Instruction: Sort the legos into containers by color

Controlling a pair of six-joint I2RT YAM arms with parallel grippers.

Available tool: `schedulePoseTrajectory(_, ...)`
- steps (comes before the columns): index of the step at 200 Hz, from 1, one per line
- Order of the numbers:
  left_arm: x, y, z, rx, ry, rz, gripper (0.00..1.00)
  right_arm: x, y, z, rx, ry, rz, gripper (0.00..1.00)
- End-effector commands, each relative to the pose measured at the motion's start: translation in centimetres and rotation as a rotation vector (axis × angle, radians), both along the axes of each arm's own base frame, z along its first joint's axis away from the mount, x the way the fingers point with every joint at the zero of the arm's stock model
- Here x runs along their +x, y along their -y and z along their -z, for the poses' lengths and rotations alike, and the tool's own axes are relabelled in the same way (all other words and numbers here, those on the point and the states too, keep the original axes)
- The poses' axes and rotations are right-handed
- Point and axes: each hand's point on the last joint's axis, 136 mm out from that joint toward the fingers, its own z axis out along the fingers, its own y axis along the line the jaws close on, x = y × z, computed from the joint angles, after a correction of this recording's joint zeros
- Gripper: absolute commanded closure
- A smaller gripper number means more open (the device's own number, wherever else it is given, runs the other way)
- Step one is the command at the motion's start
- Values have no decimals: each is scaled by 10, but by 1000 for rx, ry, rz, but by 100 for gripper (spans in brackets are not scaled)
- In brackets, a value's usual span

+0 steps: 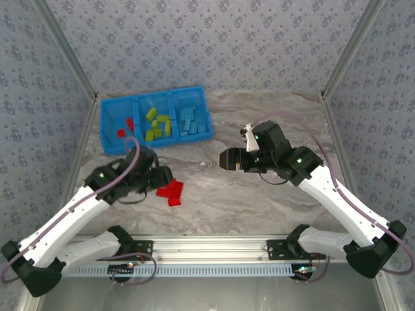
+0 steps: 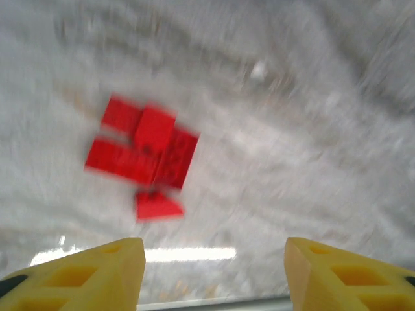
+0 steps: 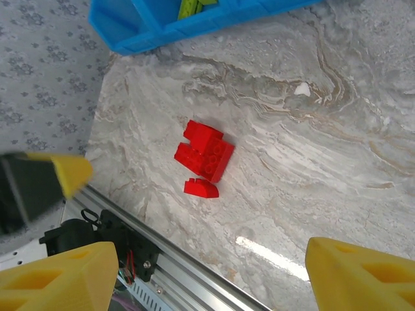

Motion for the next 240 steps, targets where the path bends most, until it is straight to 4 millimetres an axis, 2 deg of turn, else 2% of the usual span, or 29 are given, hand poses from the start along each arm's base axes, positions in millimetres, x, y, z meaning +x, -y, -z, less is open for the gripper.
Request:
schedulePoseTrajectory(1, -15, 7, 40, -16, -105, -84, 27, 2, -1, 6, -6, -29, 13, 21)
schedulePoseTrajectory(21, -15, 16, 59, 39, -118, -40, 3, 2, -3, 6, -7, -39, 7, 21)
schedulePoseTrajectory(61, -3, 29, 100, 131, -165, -3, 1, -1, 1, 7, -16, -40, 18, 21)
schedulePoseTrajectory(97, 2, 42, 125, 162, -205, 25, 10, -5, 7, 4, -14, -34, 36, 21)
schedulePoseTrajectory(112, 2, 38, 135, 203, -220, 25, 14, -6, 9, 1, -8, -25, 44, 21)
schedulePoseTrajectory(114, 2, 37, 136, 209, -222, 24, 15, -7, 11, 11, -24, -43, 45, 21)
schedulePoseTrajectory(120, 2, 34, 140, 226, -226, 20, 17, -9, 12, 14, -29, -47, 47, 21)
schedulePoseTrajectory(170, -8, 24, 166, 301, -290, 38, 31, -10, 13, 15, -32, -54, 48, 21)
schedulePoseTrajectory(179, -11, 22, 170, 308, -304, 42, 36, -11, 13, 15, -34, -55, 48, 21)
schedulePoseTrajectory(213, -13, 14, 170, 313, -282, 22, 54, -11, 14, 18, -38, -62, 46, 21)
schedulePoseTrajectory(240, -4, 19, 151, 289, -229, 33, 63, -12, 12, 18, -32, -64, 42, 21)
